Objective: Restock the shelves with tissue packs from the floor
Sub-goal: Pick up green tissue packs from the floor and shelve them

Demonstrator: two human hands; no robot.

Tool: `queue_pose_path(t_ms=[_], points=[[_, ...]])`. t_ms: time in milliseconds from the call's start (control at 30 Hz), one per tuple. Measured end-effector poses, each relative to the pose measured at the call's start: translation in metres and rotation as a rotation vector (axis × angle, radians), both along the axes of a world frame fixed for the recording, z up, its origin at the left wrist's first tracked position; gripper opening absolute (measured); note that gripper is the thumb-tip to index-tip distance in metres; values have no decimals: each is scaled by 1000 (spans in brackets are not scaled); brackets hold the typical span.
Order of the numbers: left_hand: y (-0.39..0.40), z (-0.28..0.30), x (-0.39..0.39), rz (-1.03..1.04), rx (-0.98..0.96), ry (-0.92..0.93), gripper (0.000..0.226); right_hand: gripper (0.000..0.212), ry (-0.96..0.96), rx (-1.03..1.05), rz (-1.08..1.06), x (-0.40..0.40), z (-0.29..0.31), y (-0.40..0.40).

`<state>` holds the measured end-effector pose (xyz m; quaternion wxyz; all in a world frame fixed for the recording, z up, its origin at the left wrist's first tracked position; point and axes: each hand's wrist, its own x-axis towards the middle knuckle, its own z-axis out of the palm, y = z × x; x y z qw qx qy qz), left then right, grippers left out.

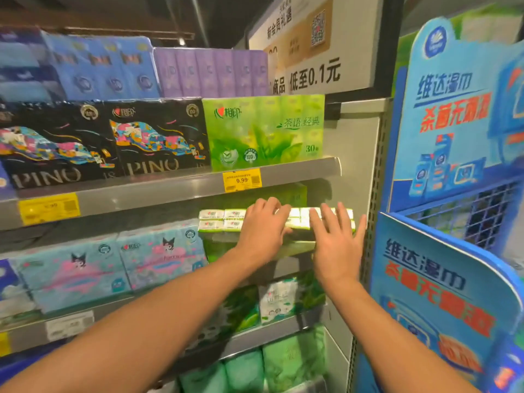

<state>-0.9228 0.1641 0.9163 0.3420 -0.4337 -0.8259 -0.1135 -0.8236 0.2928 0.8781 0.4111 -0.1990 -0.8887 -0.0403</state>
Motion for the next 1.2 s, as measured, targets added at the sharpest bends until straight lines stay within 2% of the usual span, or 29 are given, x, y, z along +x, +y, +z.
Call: queue_pose_path(t_ms=[133,233,267,367,400,567,700,833,900,967,1033,1100,1200], points=[[23,1,-30,114,3,-66,37,76,-34,-73,54,-50,1,19],[34,7,-54,215,-15,-177,26,76,-60,-106,96,-84,3,39],[35,8,-63,242,-16,-225,23,70,-63,-110,124,-96,3,44],[38,9,-82,339,-86,-387,28,37,-49,-145,214,-127,0,54],[39,9,-85,369,-114,-419,30,35,-52,-162,231,-134,-1,54],[26,7,-92,477,-174,-412,42,43,-111,-233,235,-158,-2,56],[11,-5,-91,464,-180,-314,46,49,-177,-238,209,-161,1,58],[10,-4,-97,472,-168,-390,48,53,-219,-221,188,-162,8,57],[5,-6,-96,412,-131,-366,44,50,-215,-199,187,-158,7,54],[-3,-13,-92,240,-31,-208,42,43,-130,-191,234,-148,1,51],[-11,-24,-85,70,20,-76,49,46,-71,-196,274,-130,-8,45],[-15,-34,-73,-65,64,-83,48,57,-57,-225,304,-107,-19,36],[-19,-49,-47,-137,75,-199,46,59,-46,-293,307,-61,-38,19]])
